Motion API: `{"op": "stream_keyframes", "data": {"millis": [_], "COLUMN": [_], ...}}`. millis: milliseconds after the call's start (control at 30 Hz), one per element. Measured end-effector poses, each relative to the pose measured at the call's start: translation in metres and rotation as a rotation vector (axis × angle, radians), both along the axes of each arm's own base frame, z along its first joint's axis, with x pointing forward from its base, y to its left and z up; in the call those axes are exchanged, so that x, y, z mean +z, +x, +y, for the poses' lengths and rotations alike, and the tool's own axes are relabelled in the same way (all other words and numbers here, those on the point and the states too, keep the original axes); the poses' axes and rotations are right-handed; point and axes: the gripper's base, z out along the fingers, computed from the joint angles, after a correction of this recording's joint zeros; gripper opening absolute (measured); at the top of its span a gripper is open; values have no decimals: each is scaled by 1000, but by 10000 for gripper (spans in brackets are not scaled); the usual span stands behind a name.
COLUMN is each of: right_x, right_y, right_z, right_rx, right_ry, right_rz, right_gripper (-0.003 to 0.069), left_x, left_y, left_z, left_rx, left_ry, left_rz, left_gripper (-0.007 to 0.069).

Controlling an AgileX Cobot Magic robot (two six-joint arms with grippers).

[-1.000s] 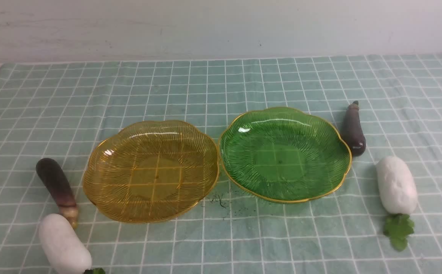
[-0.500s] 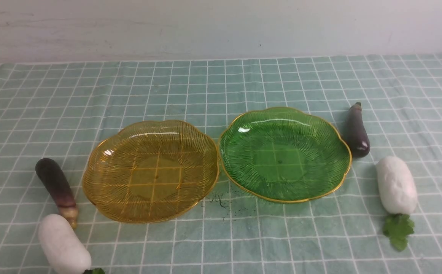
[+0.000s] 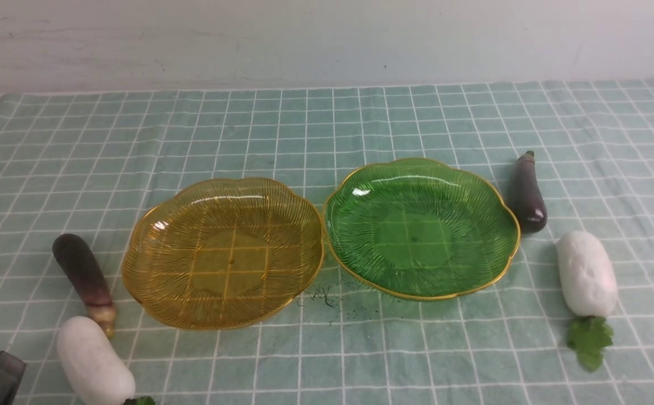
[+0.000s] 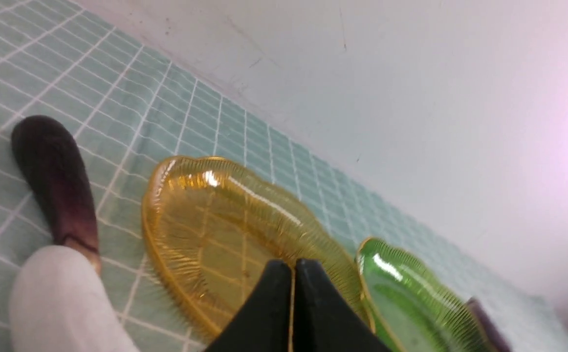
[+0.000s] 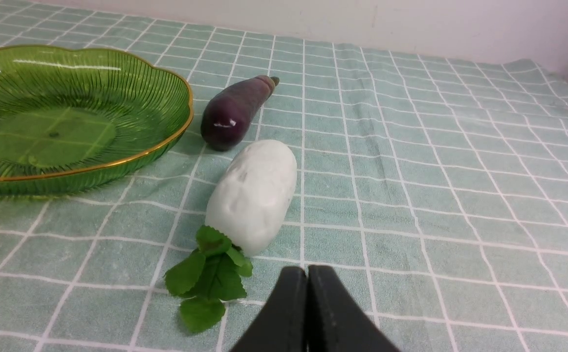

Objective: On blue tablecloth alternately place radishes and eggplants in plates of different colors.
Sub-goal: 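Pick up the white radish and place it in the left plate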

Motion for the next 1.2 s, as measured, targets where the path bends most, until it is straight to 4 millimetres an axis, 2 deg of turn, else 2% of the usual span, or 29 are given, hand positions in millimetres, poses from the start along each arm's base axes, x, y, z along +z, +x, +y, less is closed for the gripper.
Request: {"op": "stream_keyframes", "data": {"millis": [100,233,300,433,467,500,533,567,600,667,733,800,867,967,1067,1200], "right_x": [0,0,0,0,0,1,2,2,6,16,21,26,28,30,31,36], "right_y": [0,0,0,0,0,0,1,1,2,3,3,2,2,1,1,1], "right_z": [0,0,0,0,0,0,0,1,2,3,2,0,-2,-5,-6,2], "right_rx": [0,0,0,-1,-1,0,0,0,-2,-16,-34,-59,-78,-93,-100,-43], "right_ry": [0,0,-1,-9,-10,-9,14,59,145,435,667,905,1048,1095,1113,1061], "right_rz": [0,0,0,0,-3,-6,-24,-46,-93,-207,-269,-328,-358,-393,-408,-319], "right_gripper": [-13,-13,-13,-13,-13,-13,-13,-13,-13,-13,-13,-13,-13,-13,-13,-13], "left_x": [10,21,45,101,119,127,144,153,162,159,149,133,111,93,85,79], "left_y": [0,-2,-7,-20,-21,-21,-16,-7,7,38,63,90,118,136,144,149], "left_z": [9,17,17,10,6,3,-4,-10,-18,-24,-26,-26,-26,-26,-25,-22], "left_rx": [88,164,166,107,70,42,-27,-88,-207,-350,-417,-463,-491,-498,-485,-440], "left_ry": [-125,-184,-165,13,107,148,252,315,409,482,500,513,513,498,481,477], "left_rz": [-101,-194,-271,-360,-346,-323,-251,-158,24,341,562,746,894,988,1025,1066], "left_gripper": [-8,-8,-8,-8,-8,-8,-8,-8,-8,-8,-8,-8,-8,-8,-8,-8]}}
